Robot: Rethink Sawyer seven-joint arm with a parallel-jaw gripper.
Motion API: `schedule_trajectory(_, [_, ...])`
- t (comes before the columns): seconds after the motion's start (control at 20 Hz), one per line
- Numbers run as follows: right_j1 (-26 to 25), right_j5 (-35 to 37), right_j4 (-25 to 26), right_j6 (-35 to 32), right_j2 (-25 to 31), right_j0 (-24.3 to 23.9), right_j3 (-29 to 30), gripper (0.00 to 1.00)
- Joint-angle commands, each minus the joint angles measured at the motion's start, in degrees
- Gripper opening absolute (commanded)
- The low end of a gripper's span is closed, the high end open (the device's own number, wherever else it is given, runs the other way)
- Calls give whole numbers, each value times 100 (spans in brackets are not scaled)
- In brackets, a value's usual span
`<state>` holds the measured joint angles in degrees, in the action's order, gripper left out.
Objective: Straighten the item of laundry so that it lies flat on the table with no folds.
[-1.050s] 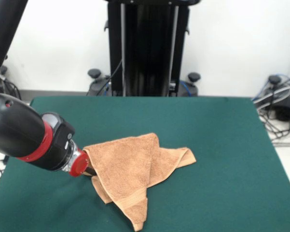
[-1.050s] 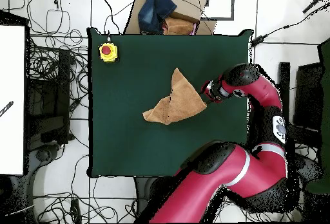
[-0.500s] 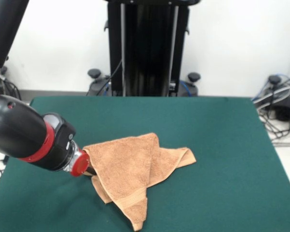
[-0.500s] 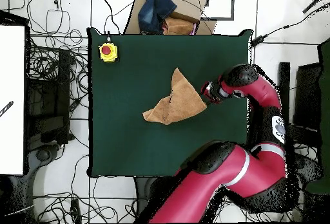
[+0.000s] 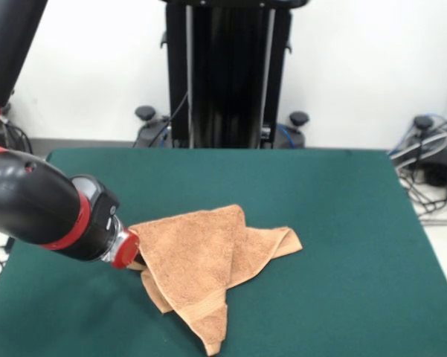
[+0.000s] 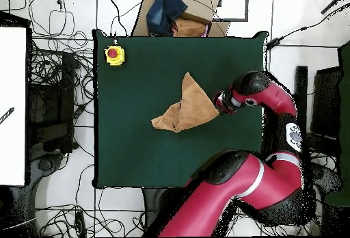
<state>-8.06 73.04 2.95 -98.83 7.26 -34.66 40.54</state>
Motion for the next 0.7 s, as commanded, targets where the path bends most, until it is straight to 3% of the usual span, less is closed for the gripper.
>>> schedule_trajectory(0.05, [-241, 202, 408, 1161, 304, 189, 369, 100])
schedule_trajectory(0.7, [-483, 211, 569, 1132, 419, 167, 2, 100])
